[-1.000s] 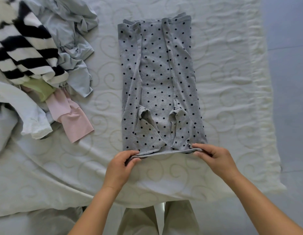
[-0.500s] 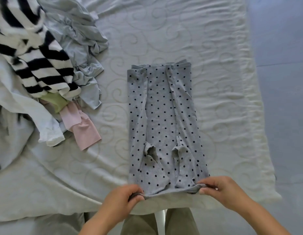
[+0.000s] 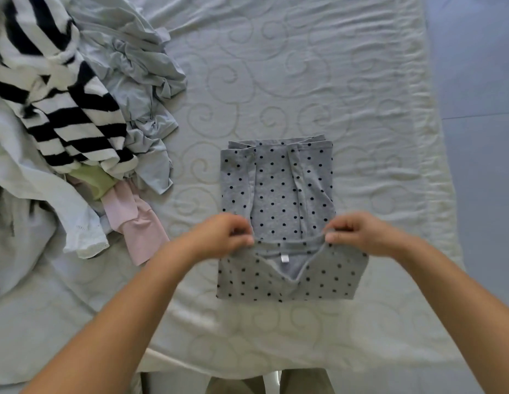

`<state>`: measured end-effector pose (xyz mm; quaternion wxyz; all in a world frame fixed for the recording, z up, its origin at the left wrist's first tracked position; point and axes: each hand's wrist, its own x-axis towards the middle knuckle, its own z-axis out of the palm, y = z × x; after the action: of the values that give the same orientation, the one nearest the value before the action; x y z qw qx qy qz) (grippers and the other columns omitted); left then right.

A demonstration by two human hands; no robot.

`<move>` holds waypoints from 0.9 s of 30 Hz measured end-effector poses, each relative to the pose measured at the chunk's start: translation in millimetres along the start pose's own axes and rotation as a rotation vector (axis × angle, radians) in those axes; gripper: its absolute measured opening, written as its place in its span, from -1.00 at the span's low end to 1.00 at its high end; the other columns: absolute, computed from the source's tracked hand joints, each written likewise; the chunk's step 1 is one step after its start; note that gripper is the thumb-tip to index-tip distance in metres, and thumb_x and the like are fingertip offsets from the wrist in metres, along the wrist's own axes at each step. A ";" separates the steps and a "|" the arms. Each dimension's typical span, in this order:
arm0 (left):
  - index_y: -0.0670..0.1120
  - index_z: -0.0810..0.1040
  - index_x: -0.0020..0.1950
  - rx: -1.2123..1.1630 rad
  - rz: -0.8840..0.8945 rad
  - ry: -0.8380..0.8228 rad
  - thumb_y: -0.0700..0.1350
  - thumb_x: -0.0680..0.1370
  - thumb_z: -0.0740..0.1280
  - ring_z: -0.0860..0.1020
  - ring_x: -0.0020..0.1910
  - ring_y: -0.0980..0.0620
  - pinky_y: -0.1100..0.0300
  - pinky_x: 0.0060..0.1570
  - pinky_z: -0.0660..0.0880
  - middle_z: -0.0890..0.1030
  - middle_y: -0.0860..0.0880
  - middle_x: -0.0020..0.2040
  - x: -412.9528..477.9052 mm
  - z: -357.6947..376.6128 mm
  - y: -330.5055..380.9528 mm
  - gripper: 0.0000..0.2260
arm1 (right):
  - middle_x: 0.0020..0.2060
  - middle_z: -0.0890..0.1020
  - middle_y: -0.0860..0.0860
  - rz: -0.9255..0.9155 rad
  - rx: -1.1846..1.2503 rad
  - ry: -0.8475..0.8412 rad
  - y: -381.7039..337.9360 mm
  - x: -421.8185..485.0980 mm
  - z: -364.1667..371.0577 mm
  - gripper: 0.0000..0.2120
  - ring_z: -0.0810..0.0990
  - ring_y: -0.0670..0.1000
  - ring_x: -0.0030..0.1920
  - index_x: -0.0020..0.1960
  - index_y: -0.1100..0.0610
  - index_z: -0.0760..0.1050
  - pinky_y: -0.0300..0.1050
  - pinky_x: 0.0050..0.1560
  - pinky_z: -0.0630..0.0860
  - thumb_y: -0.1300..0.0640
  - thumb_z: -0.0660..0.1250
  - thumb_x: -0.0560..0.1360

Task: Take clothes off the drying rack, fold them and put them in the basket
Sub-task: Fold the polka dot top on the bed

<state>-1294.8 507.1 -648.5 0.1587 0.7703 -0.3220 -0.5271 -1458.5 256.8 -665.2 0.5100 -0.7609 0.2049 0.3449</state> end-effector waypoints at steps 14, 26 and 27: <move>-0.15 0.61 0.02 0.077 -0.152 0.308 -0.04 0.55 0.36 0.47 -0.21 -0.01 0.21 -0.17 0.36 0.51 -0.01 -0.28 138.0 -114.4 -19.4 -0.81 | -0.09 0.61 0.04 -0.042 -0.094 0.301 -48.5 132.4 -100.6 -0.94 0.52 0.00 -0.03 -0.03 0.03 0.60 -0.15 -0.03 0.41 0.11 0.35 0.55; -0.07 0.16 0.53 0.528 0.038 0.707 0.26 0.54 0.04 -0.02 0.54 -0.17 -0.24 0.44 -0.08 0.08 -0.14 0.56 104.1 36.9 -30.5 -0.35 | 0.50 0.25 0.11 -0.277 -0.704 0.807 2.6 102.5 15.0 -0.45 0.18 0.10 0.50 0.48 0.00 0.28 0.19 0.46 0.07 -0.24 0.01 0.59; -0.05 0.19 0.53 0.587 0.015 0.684 0.29 0.53 0.03 -0.01 0.53 -0.18 -0.27 0.42 -0.05 0.10 -0.14 0.56 109.6 44.1 -36.6 -0.34 | 0.51 0.23 0.11 -0.233 -0.740 0.747 9.9 103.5 26.0 -0.42 0.16 0.11 0.51 0.49 -0.02 0.25 0.18 0.47 0.05 -0.28 -0.07 0.59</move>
<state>-1297.1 465.8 -765.0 0.0344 0.9101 -0.3927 -0.1274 -1403.1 280.9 -753.7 0.1353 -0.9783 0.1515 0.0413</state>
